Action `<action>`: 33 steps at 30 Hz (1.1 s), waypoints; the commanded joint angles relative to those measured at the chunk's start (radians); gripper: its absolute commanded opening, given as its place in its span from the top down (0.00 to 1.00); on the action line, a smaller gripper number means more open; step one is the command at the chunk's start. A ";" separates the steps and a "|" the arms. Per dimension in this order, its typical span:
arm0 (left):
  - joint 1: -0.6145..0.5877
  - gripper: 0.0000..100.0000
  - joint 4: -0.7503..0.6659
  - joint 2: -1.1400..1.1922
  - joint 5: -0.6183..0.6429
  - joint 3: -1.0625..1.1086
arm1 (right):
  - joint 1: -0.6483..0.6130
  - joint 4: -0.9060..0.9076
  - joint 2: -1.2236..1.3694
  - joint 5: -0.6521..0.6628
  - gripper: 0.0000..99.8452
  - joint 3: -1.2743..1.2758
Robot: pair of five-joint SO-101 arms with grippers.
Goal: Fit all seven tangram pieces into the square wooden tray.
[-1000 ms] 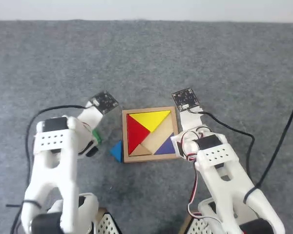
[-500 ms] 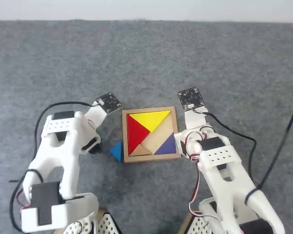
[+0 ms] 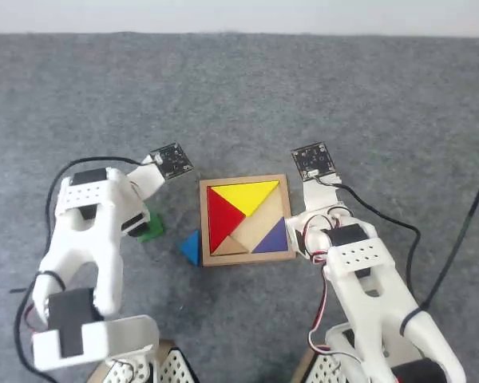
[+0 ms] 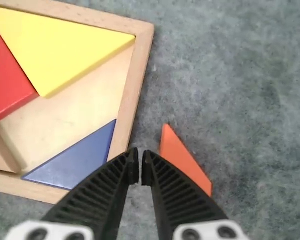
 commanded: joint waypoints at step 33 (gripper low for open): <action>0.023 0.75 0.078 0.126 -0.017 -0.099 | 0.013 -0.016 -0.005 0.002 0.97 -0.009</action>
